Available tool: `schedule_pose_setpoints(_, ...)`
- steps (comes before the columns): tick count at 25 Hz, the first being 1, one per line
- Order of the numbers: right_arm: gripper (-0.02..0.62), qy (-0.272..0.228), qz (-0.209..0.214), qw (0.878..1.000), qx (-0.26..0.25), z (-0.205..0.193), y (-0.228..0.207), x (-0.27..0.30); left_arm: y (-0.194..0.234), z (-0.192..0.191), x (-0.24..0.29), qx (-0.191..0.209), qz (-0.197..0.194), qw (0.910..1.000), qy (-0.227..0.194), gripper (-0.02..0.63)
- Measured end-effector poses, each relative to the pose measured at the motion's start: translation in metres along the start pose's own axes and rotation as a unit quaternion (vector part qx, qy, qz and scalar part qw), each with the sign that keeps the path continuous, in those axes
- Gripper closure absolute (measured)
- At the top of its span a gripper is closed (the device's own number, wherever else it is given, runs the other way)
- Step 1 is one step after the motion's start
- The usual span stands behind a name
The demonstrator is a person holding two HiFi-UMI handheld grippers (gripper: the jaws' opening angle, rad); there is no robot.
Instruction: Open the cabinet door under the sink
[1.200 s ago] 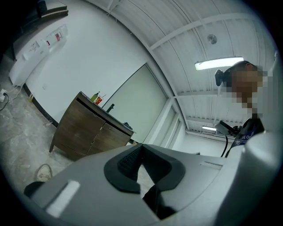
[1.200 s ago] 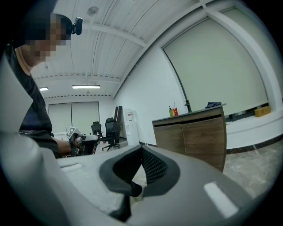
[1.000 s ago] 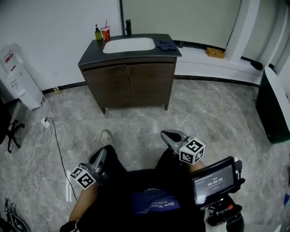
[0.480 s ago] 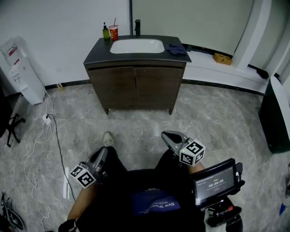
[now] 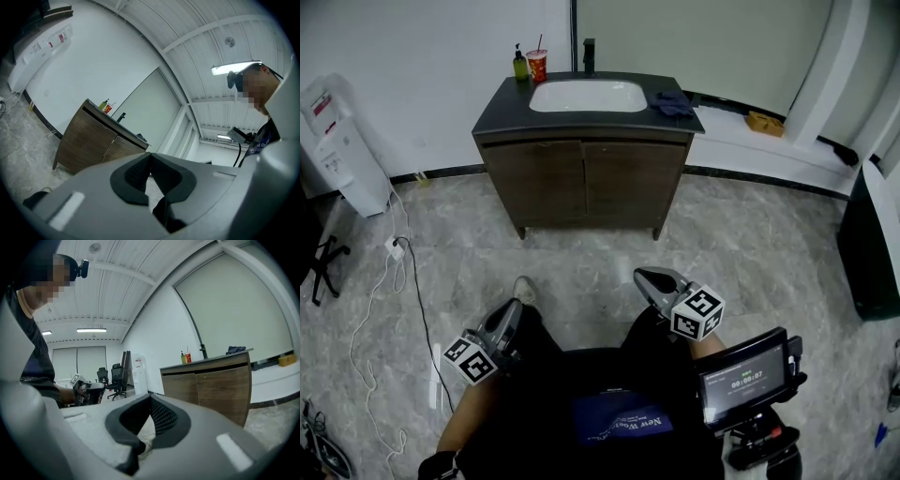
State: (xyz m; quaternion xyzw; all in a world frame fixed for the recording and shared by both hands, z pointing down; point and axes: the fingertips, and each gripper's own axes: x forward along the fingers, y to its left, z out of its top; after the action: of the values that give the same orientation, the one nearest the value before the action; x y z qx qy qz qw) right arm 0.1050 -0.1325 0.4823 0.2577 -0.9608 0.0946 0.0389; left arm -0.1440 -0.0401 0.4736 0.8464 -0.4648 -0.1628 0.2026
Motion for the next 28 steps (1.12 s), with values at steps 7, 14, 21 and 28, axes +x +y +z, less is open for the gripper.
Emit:
schedule_pose_setpoints(7, 0.595, -0.001, -0.015, 1.0, -0.002, 0.008, -0.008, 0.018, 0.028, 0.02, -0.003, -0.001, 0.005, 1.0, -0.008, 0.601)
schedule_pose_setpoints(14, 0.595, 0.005, -0.016, 1.0, -0.01, 0.02, -0.025, 0.058, 0.06, 0.04, 0.021, -0.004, -0.003, 0.9998, -0.018, 0.6)
schedule_pose_setpoints(21, 0.595, 0.012, -0.021, 1.0, -0.018, 0.033, -0.042, 0.102, 0.105, 0.053, 0.029, -0.018, -0.003, 0.9994, -0.029, 0.6)
schedule_pose_setpoints(28, 0.595, 0.019, -0.024, 0.999, -0.018, 0.036, -0.044, 0.12, 0.123, 0.069, 0.035, -0.014, -0.01, 0.9993, -0.034, 0.6)
